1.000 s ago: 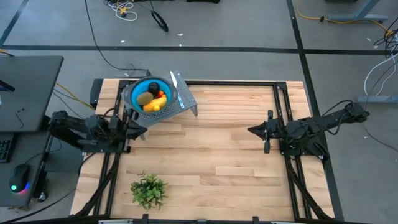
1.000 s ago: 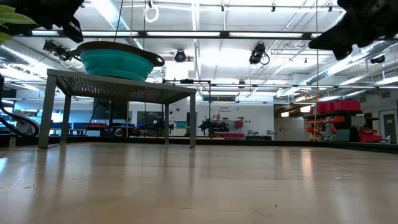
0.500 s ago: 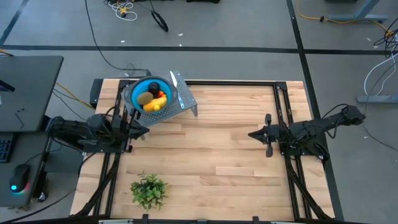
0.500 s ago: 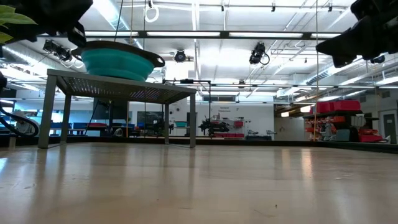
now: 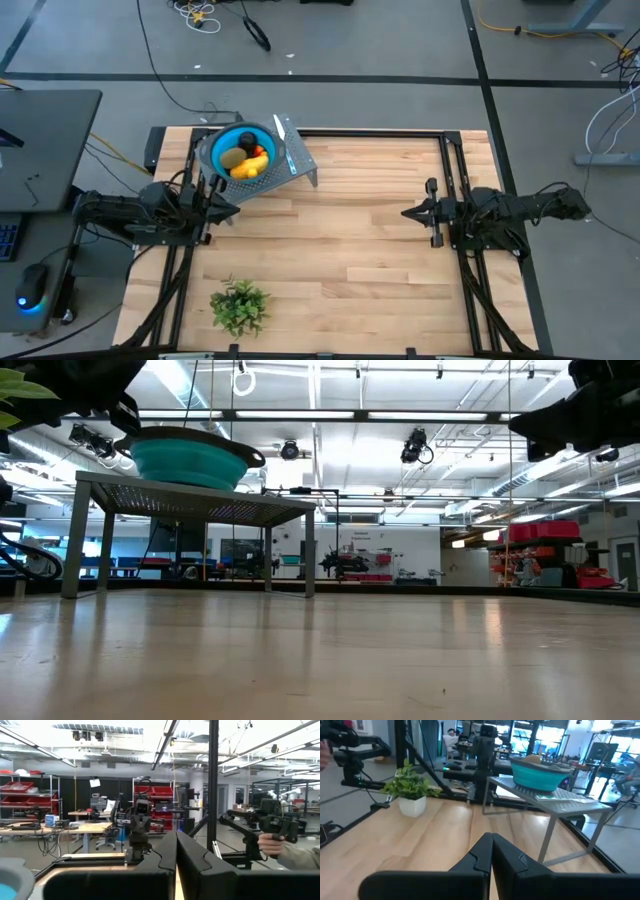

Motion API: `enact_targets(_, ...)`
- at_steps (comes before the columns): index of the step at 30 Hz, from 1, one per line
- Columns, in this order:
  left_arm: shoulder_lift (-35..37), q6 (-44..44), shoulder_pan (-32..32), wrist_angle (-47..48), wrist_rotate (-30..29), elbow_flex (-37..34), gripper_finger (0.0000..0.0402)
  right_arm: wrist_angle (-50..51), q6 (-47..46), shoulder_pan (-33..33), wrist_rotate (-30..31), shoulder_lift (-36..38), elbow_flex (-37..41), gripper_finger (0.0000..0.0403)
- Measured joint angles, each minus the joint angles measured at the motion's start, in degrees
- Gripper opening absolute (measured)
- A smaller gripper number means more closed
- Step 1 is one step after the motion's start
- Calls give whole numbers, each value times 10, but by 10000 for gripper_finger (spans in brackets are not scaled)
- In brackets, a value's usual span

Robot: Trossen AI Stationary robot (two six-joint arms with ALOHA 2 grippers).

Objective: Pick & Place Fruit
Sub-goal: Return to Home Position

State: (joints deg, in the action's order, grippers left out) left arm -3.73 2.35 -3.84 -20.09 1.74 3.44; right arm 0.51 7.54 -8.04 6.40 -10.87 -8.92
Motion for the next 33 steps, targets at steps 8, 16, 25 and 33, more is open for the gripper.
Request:
enact_targets(8,0,3,0,2,28,0,6,-63,-15,66,-56,0,48,15)
enact_targets(16,0,4,0,-22,68,-17,11,-102,-30,99,-96,-2,84,15)
enact_targets(25,2,20,0,-42,53,-29,9,-98,-26,108,-96,-3,84,15)
enact_targets(33,1,28,0,-1,-6,-30,10,-103,-26,108,-72,-3,84,15)
